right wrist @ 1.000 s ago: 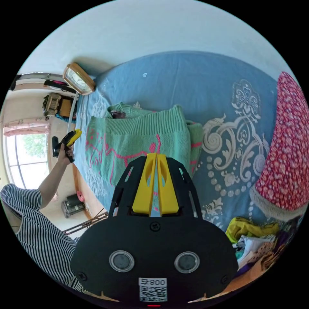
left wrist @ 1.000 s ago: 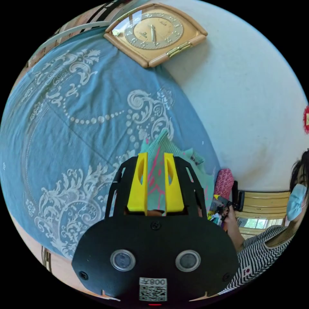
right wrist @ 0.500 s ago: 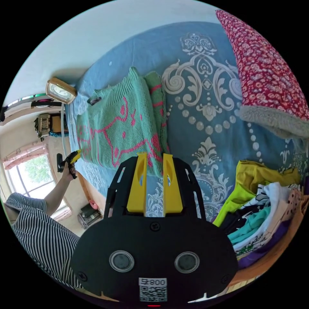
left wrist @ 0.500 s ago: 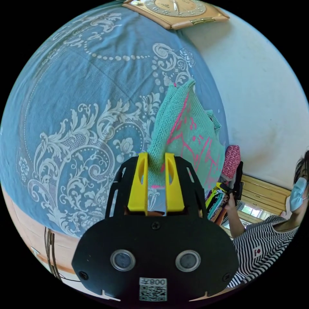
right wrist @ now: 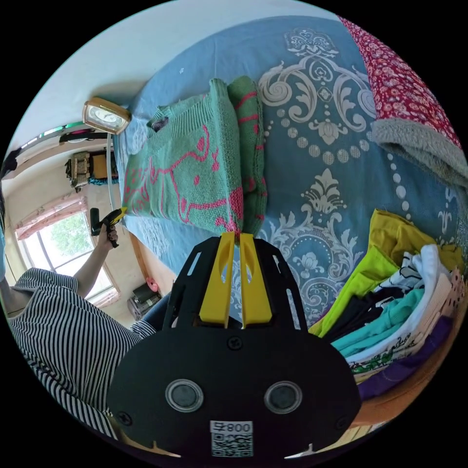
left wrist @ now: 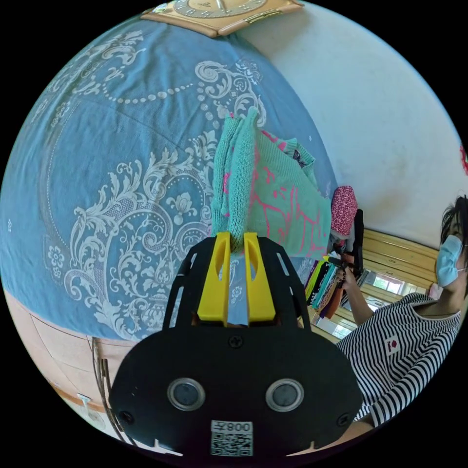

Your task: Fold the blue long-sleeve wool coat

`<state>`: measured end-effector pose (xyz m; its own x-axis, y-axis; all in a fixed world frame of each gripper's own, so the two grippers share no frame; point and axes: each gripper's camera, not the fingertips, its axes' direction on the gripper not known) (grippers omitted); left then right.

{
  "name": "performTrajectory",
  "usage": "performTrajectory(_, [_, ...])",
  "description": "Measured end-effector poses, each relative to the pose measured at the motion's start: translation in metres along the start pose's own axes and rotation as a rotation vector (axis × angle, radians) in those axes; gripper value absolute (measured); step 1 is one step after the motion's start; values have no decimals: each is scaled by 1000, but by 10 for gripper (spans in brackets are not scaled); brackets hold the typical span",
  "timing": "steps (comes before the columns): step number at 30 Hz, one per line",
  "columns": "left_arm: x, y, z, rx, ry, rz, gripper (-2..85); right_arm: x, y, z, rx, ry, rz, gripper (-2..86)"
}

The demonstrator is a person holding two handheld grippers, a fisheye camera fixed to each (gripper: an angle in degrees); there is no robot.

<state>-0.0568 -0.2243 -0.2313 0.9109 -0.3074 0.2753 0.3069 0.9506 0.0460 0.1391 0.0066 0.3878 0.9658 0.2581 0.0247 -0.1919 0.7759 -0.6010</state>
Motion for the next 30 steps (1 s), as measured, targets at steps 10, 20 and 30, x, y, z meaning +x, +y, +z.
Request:
performTrajectory(10, [21, 13, 21, -3, -55, -81, 62, 18, 6, 5, 11, -77, 91, 16])
performTrajectory(20, [120, 36, -1, 137, -99, 70, 25, -62, 41, -62, 251, 34, 90, 2])
performTrajectory(30, [201, 18, 99, -44, -368, 190, 2, -214, -31, 57, 5, 540, -209, 0])
